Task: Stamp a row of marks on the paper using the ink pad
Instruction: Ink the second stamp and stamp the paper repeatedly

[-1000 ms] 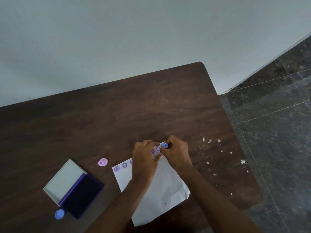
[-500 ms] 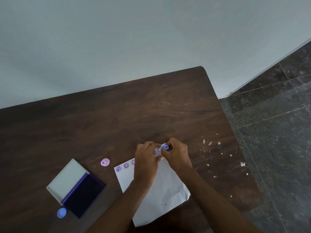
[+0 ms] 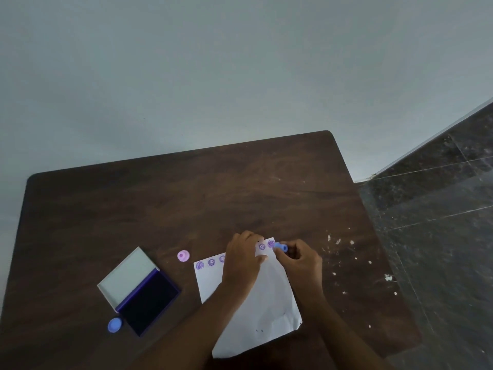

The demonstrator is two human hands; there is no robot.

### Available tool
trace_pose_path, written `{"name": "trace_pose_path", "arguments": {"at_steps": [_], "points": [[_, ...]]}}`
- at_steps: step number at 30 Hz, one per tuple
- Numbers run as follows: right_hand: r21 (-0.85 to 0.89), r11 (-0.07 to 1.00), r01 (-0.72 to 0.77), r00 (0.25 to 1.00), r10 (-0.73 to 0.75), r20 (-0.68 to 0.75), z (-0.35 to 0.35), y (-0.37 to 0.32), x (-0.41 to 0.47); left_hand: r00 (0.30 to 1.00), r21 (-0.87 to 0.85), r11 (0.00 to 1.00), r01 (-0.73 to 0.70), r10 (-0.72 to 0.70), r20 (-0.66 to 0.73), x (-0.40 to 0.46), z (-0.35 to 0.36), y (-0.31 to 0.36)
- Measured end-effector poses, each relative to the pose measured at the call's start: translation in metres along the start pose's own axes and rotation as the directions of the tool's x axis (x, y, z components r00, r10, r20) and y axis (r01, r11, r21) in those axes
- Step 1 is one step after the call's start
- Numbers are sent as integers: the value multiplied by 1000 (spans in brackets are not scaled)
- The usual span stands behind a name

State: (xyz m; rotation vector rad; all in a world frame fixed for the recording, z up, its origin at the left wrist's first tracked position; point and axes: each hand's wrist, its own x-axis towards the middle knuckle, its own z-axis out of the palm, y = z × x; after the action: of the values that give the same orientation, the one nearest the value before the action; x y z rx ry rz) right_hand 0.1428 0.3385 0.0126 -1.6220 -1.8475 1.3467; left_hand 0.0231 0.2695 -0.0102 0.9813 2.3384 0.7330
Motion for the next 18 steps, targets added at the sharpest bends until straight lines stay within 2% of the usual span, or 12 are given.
{"name": "trace_pose_path", "arguments": {"at_steps": [6, 9, 12, 15, 18], "points": [[101, 983, -153, 986, 145, 76, 9, -6, 3, 999, -113, 993, 37, -38, -8, -14, -13, -11], [237, 949, -207, 976, 184, 114, 9, -9, 4, 996, -133, 988, 84, -85, 0, -23, -22, -15], [408, 880, -244, 965, 180, 188, 11, -17, 0, 992, -165, 979, 123, -122, 12, -36, -33, -21], [500, 815, -293, 950, 188, 249, 16, -23, -7, 985, -187, 968, 169, -173, -8, -49, -46, -26], [607, 685, -402, 906, 204, 370, 22, -31, -18, 972, -249, 941, 230, -235, 10, -60, -60, -30]]}}
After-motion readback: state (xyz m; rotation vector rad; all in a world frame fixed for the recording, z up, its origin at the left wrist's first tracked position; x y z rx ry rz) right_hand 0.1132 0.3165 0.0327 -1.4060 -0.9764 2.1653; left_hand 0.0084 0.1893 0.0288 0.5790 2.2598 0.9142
